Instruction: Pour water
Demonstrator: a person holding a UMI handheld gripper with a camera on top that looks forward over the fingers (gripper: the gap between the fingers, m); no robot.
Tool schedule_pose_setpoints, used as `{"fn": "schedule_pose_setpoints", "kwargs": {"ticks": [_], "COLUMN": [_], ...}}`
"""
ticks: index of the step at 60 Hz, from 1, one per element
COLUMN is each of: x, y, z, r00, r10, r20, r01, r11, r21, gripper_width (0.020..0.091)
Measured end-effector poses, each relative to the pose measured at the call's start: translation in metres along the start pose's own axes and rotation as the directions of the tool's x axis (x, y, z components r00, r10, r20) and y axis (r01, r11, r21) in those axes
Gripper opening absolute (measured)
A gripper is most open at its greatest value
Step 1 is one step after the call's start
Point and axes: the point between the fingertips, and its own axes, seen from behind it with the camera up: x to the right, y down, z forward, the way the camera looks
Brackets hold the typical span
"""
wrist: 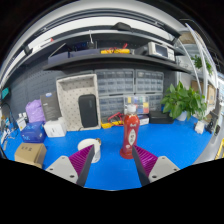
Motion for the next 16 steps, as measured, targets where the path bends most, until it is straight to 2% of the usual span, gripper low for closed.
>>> {"fn": "schedule_pose_setpoints", "kwargs": {"ticks": [16], "x": [-0.037], "y": [-0.044], "z": [-0.039], "r00": [0.999], "r10": [0.011], "r20": [0.035], "r01": [-0.014], "r11": [0.997], "r21": [0.081], "gripper_width": [0.0764]}}
